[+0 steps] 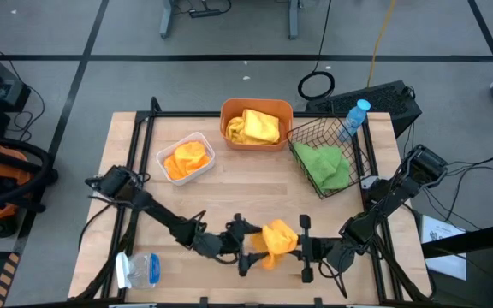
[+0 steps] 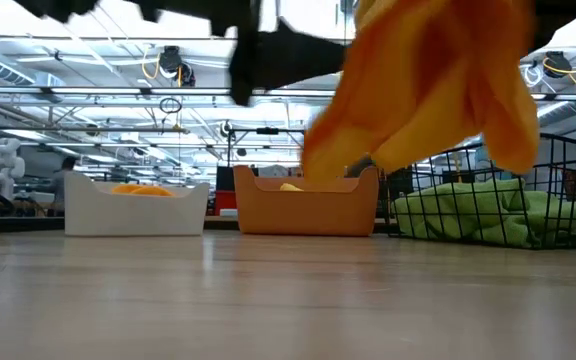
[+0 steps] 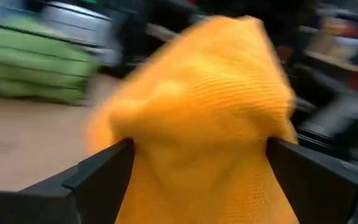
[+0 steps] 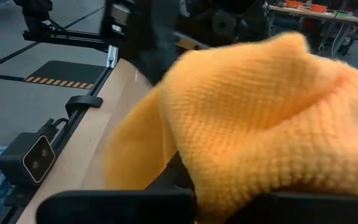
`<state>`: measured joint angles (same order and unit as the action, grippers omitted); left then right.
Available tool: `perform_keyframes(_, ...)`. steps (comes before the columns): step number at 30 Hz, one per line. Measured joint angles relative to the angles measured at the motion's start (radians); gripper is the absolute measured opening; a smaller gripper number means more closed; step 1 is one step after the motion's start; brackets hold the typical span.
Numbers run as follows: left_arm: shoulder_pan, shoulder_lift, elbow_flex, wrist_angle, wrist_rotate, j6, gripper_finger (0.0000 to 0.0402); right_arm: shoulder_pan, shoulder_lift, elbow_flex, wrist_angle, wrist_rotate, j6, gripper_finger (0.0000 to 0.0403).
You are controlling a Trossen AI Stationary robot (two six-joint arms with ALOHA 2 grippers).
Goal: Sort microfiber towel by color & place in baskets
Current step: Put the orange towel into the white bin
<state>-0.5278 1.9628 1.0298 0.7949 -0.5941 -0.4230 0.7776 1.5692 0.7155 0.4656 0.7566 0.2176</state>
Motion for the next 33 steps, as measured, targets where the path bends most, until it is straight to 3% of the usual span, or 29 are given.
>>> perform_keyframes(3, 0.04, 0.031, 0.012, 0.067, 0.234, 0.014, 0.0371, -0.005, 0.0, 0.0, 0.005, -0.001, -0.017, 0.0)
perform_keyframes(5, 0.056, 0.047, 0.026, 0.071, 0.313, 0.016, 0.0371, -0.008, 0.0, 0.0, 0.008, 0.0, -0.021, 0.0)
perform_keyframes(14, 0.067, 0.08, 0.061, 0.072, 0.351, 0.04, 0.0356, -0.013, 0.0, 0.0, 0.034, 0.0, -0.047, 0.0001)
perform_keyframes(19, 0.069, 0.08, 0.063, 0.075, 0.352, 0.094, 0.0255, -0.013, 0.0, 0.0, 0.038, 0.0, -0.046, 0.0014)
perform_keyframes(26, 0.074, 0.067, 0.061, 0.005, 0.381, 0.125, 0.0028, -0.009, 0.0, 0.001, 0.038, -0.006, -0.029, 0.0037)
perform_keyframes(33, 0.091, -0.029, 0.061, -0.239, 0.381, 0.144, 0.0032, 0.013, -0.016, 0.0, -0.079, 0.006, 0.104, 0.0099)
